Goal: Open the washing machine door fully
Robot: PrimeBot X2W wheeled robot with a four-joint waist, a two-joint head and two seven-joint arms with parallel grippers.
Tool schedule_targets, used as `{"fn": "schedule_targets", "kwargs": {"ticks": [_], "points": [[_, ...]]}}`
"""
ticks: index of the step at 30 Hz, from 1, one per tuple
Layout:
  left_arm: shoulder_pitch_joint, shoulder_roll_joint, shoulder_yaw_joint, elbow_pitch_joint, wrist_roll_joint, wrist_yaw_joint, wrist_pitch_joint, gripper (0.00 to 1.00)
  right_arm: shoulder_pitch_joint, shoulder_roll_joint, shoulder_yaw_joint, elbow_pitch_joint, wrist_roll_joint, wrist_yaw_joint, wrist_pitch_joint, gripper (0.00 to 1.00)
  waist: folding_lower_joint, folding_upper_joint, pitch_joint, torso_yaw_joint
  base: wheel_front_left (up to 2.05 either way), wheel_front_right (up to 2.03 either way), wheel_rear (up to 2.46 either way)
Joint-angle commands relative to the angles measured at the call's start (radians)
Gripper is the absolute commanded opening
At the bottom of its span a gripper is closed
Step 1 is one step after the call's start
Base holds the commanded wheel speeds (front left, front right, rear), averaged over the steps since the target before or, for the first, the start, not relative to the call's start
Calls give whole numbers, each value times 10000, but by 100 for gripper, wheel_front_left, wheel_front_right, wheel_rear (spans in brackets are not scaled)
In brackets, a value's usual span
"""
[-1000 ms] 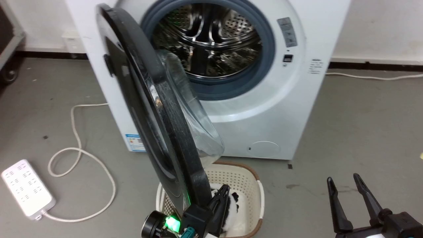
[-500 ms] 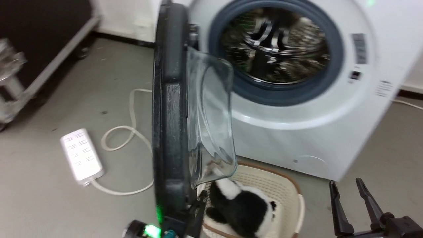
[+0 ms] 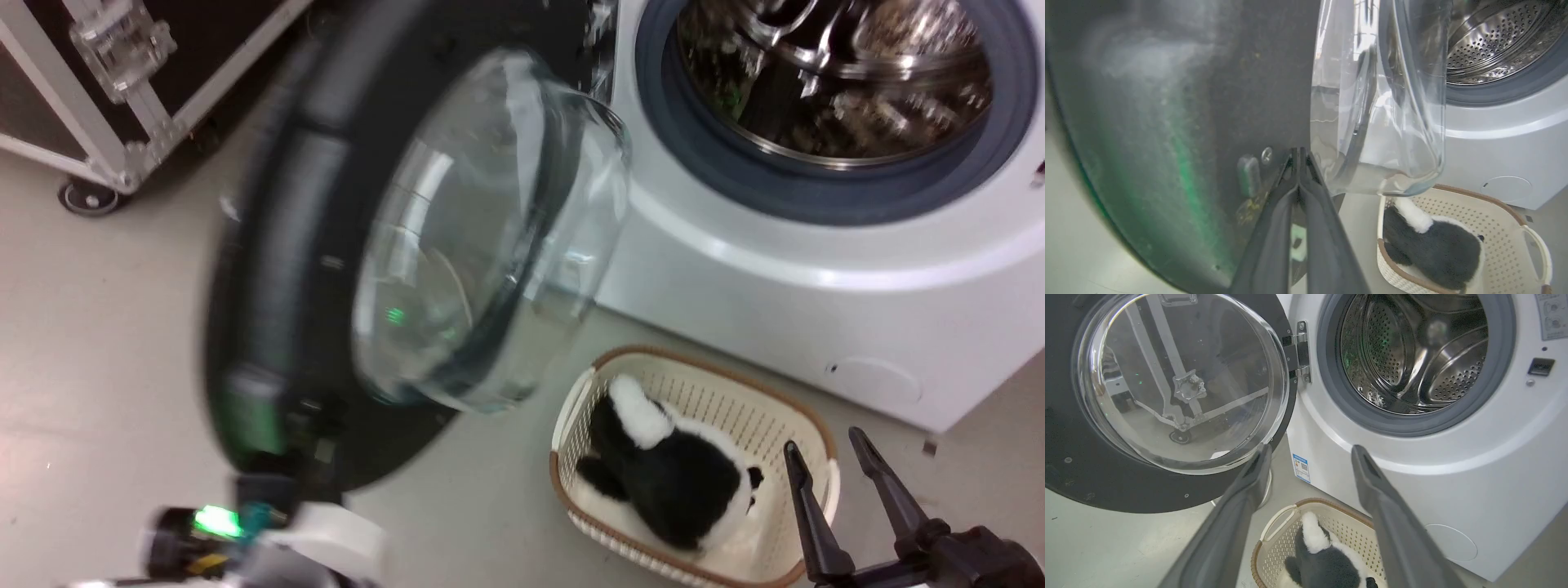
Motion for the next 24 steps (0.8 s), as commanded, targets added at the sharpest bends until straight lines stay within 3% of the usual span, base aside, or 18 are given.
{"fn": "schedule_targets", "kwargs": {"ticks": [1,9,16,24], "points": [[-233,138,195,-41,-64,80,-21,0,-200,-98,23,-84,-34,-9,-18,100,-1,0,383,-24,0,0,0],[-1369,1311,2044,541,-1208,-245,104,0,-568,-767,-10,-461,168,-9,135,100,-1,0,1643,-598,0,0,0],[-2831,2482,3250,2331,-1659,-448,-95,0,-829,-1203,60,-709,257,-9,238,100,-1,0,2398,-1029,0,0,0],[-3874,2963,3945,4076,-2193,-727,-870,0,-951,-1283,-137,-666,438,-9,178,100,-1,0,2636,-1280,0,0,0]]}}
